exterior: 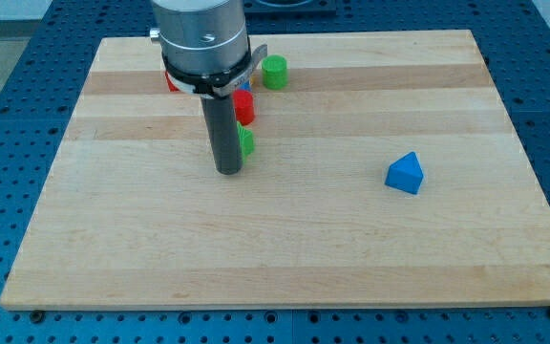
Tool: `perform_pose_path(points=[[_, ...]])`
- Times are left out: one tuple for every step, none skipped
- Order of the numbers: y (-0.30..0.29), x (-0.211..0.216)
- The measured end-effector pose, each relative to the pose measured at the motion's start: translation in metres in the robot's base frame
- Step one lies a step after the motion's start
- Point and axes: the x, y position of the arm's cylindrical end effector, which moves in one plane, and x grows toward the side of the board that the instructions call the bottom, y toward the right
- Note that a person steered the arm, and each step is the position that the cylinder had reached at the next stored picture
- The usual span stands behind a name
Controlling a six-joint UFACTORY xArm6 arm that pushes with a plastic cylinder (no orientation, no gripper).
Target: Move the green star below to the red circle
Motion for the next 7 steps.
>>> perform_pose_path(points=[[0.0,-0.004],[0.0,-0.008],[0.0,-0.011],[0.0,-0.015],[0.0,-0.022],[0.002,-0.023],[0.005,-0.018]])
